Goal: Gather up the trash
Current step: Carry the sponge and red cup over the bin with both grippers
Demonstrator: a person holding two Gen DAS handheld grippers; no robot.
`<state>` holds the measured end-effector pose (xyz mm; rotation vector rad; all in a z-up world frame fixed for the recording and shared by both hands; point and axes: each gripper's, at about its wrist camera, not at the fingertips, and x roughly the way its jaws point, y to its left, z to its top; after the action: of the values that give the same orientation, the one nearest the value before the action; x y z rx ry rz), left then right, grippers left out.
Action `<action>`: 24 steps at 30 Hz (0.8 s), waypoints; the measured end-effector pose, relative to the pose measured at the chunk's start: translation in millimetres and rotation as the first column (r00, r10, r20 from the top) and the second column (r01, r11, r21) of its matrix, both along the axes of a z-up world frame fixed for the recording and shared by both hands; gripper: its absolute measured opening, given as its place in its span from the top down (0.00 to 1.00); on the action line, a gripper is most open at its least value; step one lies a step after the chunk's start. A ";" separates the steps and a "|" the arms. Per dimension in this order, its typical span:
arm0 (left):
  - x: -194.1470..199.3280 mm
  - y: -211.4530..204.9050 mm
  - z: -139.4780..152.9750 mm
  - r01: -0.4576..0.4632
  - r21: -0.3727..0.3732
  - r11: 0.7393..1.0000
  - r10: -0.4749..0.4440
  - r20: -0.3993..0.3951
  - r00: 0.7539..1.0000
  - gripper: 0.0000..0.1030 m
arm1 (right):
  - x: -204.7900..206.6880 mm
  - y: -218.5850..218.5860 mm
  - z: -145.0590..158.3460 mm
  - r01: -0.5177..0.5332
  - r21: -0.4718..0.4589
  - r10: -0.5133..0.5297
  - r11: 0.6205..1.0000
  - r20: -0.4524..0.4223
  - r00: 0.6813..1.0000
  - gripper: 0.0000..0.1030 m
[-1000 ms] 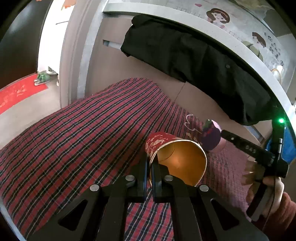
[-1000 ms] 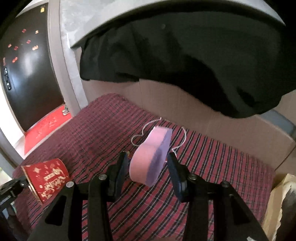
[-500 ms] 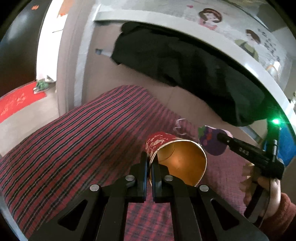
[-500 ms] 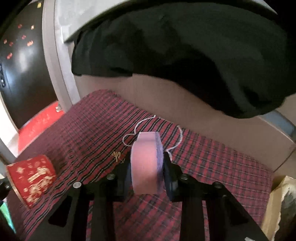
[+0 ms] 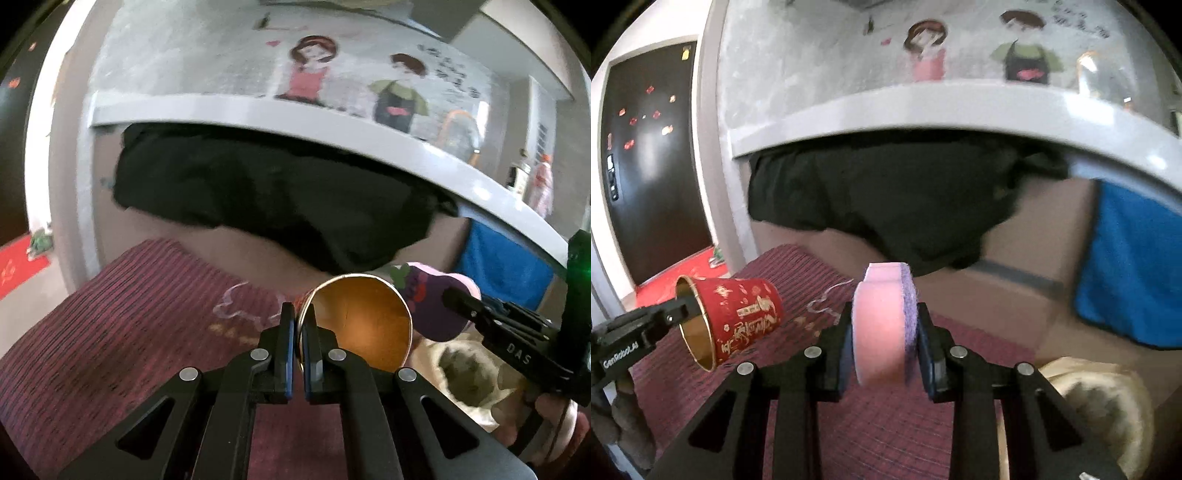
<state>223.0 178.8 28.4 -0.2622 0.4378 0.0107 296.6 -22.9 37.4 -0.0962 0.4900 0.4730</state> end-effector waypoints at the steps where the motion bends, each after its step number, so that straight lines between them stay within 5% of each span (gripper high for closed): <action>1: 3.0 -13.4 4.8 0.015 0.007 1.000 -0.015 0.012 1.000 0.97 | -2.2 -13.0 4.5 0.014 0.008 -0.014 1.000 0.010 1.000 0.73; 24: 41.6 -219.4 49.2 0.208 0.180 0.961 -0.236 0.145 0.961 0.97 | -31.1 -223.8 28.5 0.306 0.092 -0.315 0.948 0.125 0.941 0.73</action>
<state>264.6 -40.6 77.5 -0.0497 0.2972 -0.1942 265.5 -246.7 65.9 0.0179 0.3433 0.1712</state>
